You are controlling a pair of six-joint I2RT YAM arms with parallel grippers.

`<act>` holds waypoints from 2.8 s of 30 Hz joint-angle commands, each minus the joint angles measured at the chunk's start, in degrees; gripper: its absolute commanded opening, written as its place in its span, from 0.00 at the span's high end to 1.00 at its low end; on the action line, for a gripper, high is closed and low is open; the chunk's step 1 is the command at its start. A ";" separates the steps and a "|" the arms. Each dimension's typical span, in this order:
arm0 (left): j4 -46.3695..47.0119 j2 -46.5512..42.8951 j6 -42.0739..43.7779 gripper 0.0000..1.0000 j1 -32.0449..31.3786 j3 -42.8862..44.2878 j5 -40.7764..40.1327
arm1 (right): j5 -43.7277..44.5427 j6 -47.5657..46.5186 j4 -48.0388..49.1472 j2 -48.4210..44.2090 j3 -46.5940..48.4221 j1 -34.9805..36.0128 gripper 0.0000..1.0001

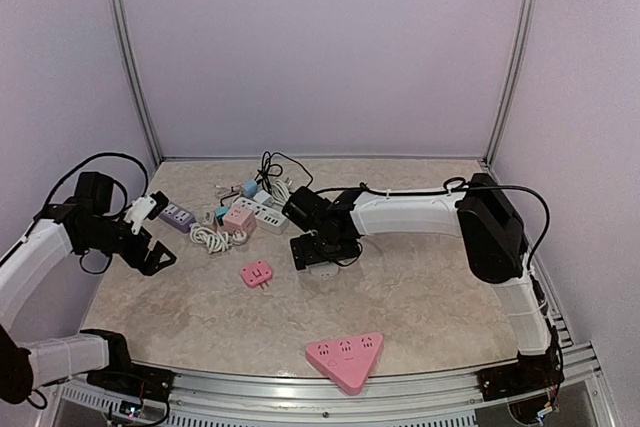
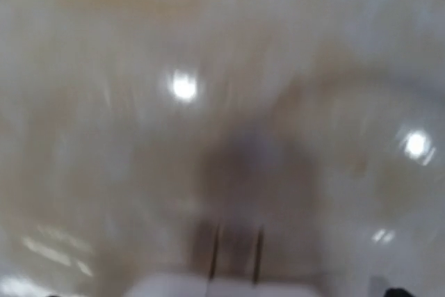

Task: Insert the plug
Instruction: Pick up the plug from the center of the board, then adjust the plug.

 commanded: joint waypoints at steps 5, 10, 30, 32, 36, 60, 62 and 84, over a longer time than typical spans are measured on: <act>0.58 1.61 -0.31 0.01 -0.60 -0.49 0.36 | -2.08 2.73 -1.21 -0.06 -5.20 2.18 0.01; 0.53 1.70 -0.52 0.01 -2.42 -0.11 -0.05 | -1.60 1.21 0.24 0.10 -6.71 1.95 0.27; -27.99 -1.00 20.22 0.01 -30.15 30.95 -38.99 | -21.49 -16.38 4.21 -25.83 -10.62 3.27 0.74; -27.73 -3.39 24.62 0.01 -40.67 31.81 -48.22 | -25.11 -16.77 5.43 -28.24 -10.66 4.19 0.75; -9.23 -8.92 40.06 0.02 -66.09 26.39 -63.82 | -28.70 -18.41 7.92 -31.25 -10.28 6.87 0.76; 11.19 5.61 48.56 0.27 -83.84 21.91 -50.74 | -37.05 -20.66 15.43 -37.86 -13.08 12.36 0.77; 11.87 6.34 48.48 0.33 -83.80 22.03 -50.85 | -37.07 -20.99 14.80 -37.67 -12.68 12.31 0.78; 10.21 5.85 33.46 1.00 -80.54 27.01 -51.19 | -27.20 -30.00 17.64 -49.16 -20.07 12.30 0.00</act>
